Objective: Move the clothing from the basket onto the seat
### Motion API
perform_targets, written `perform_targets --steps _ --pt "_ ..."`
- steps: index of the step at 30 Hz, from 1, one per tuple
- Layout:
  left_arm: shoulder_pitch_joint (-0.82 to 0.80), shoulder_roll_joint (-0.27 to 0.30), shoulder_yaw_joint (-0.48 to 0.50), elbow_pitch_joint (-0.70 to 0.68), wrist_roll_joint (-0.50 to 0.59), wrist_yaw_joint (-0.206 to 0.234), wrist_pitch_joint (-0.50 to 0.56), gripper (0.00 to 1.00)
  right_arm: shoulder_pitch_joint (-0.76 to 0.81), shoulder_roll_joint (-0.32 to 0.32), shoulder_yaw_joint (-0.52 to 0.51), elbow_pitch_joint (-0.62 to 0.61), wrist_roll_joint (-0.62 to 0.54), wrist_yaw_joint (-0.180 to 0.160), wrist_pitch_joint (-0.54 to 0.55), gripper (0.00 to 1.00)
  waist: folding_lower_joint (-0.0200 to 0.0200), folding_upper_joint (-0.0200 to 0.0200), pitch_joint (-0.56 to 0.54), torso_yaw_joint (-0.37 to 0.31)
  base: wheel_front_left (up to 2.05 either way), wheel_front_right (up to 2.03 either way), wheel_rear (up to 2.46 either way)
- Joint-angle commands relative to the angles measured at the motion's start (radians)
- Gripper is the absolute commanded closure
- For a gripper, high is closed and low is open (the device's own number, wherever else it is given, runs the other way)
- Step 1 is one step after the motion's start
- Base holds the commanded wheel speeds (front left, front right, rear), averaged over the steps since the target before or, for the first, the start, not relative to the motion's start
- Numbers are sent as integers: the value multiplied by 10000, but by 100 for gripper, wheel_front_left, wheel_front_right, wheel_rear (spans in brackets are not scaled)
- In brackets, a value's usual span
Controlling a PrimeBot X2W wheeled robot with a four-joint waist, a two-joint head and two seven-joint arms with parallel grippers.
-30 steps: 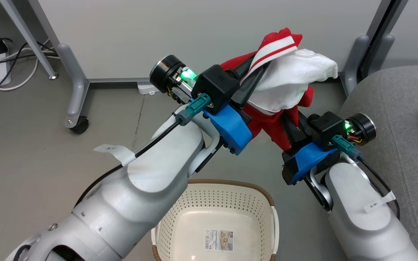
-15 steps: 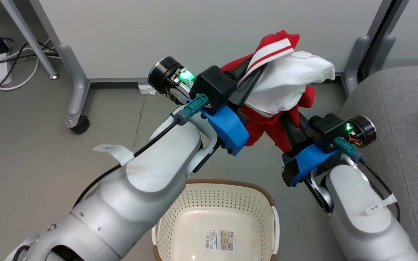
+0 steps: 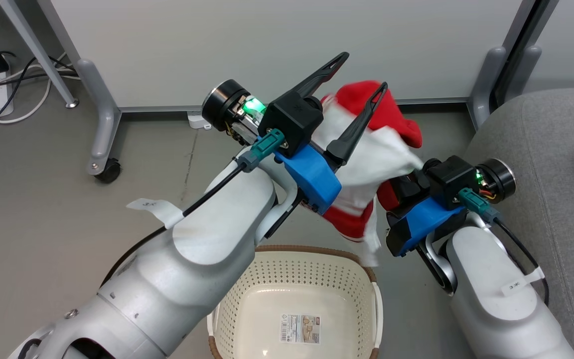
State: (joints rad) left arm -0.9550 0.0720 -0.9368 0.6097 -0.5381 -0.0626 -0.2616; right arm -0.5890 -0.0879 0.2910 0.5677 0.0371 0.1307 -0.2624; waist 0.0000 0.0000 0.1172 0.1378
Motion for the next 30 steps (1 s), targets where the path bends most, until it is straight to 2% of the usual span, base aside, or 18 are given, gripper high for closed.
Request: perform_targets --steps 1,7,13,30 --pt "-22 27 66 -37 16 26 -48 0 123 -22 -21 -50 35 2 -37 100 0 0 24 1 0 0 0" --pt "-68 79 118 -159 121 95 -49 0 93 -50 -89 -105 95 2 -37 100 0 0 152 -53 0 0 0" --pt "-3 165 185 -317 223 165 -44 0 33 -8 -317 -297 217 2 -39 100 0 0 429 -401 0 0 0" --pt "-174 369 -3 -769 557 63 -40 0 337 -255 -1323 -2013 304 3 -39 100 0 0 1817 -2376 0 0 0"
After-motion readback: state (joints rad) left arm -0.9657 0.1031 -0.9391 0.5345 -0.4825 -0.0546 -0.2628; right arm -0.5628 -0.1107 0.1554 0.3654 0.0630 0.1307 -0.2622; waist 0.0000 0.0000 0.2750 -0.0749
